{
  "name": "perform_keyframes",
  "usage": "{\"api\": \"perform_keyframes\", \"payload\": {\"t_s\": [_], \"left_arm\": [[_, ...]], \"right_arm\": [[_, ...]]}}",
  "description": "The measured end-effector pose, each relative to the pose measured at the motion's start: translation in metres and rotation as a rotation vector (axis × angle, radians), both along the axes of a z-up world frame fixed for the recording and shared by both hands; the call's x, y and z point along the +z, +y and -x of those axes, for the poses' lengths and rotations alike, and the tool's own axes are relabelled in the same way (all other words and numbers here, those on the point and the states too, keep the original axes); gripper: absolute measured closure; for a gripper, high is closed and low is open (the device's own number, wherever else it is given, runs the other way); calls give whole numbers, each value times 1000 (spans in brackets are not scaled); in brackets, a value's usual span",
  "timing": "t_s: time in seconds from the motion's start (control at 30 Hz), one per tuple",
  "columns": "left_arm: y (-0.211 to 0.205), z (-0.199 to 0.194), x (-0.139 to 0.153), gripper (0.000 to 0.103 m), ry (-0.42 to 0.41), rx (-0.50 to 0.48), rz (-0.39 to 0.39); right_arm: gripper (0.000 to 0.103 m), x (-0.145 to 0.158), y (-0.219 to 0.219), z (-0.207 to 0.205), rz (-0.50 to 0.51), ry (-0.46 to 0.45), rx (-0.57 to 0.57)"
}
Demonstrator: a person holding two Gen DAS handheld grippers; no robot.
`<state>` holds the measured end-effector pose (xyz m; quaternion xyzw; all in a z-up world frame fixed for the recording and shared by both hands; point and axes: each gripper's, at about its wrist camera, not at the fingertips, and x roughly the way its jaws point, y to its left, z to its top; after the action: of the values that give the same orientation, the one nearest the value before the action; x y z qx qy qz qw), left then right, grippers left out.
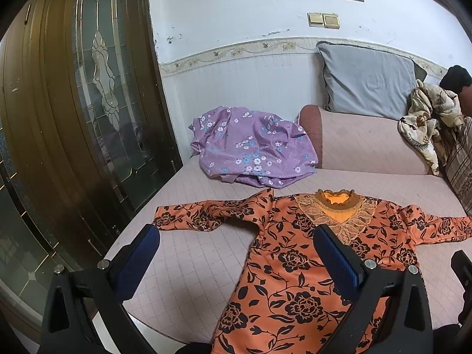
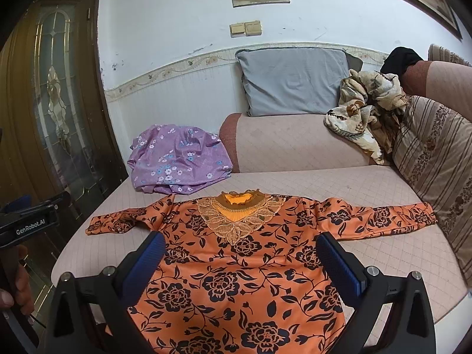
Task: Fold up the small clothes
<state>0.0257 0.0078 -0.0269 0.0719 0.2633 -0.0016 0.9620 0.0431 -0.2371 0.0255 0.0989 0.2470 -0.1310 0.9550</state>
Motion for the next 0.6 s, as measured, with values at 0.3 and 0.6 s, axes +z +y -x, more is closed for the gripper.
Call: {"api": "perform_keyframes", "payload": {"t_s": [0.3, 0.6], "left_arm": [[0, -1, -1, 0, -1, -5, -3], [-3, -4, -4, 0, 8, -9, -10]], "right_arm": [[0, -1, -2, -3, -4, 2, 4], [0, -4, -3, -4, -7, 5, 4]]}}
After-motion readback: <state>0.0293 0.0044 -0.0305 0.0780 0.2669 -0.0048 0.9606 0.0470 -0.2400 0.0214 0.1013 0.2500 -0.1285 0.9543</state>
